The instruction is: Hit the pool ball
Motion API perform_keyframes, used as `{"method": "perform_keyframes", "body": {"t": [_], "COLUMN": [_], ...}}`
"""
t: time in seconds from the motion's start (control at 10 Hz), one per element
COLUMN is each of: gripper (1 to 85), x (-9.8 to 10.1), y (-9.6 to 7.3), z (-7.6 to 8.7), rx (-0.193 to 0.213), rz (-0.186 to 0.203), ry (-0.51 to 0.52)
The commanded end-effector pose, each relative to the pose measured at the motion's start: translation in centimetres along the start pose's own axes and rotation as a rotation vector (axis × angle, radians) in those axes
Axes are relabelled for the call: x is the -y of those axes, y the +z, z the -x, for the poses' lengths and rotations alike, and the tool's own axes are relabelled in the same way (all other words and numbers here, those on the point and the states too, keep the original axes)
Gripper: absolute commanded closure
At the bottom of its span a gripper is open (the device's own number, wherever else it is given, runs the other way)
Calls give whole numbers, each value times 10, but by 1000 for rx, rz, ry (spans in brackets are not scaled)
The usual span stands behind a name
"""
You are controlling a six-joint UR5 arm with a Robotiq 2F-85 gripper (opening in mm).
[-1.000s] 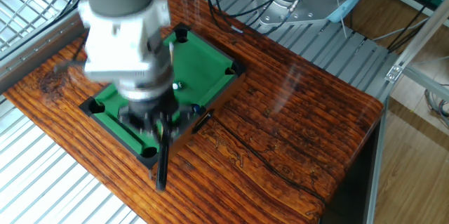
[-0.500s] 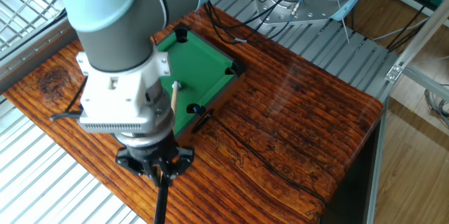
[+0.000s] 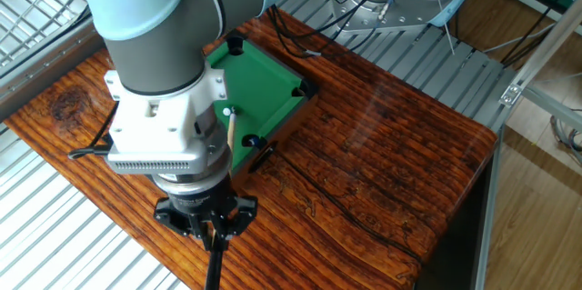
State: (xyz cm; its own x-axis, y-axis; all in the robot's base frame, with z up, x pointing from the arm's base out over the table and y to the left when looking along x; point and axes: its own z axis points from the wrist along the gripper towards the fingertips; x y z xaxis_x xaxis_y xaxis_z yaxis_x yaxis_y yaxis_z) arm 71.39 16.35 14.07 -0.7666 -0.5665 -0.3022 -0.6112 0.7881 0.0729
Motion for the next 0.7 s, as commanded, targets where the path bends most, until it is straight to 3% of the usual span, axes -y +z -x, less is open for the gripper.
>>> {"method": "perform_keyframes", "body": {"t": [0.0,0.4,0.6], "gripper": [847,847,847], "x": [1,21,31], "y": [-2,4,11], "z": [14,8,1], "rx": [51,27,0], "rz": [-10,-71,-83], "ry": [-23,-41,7]}}
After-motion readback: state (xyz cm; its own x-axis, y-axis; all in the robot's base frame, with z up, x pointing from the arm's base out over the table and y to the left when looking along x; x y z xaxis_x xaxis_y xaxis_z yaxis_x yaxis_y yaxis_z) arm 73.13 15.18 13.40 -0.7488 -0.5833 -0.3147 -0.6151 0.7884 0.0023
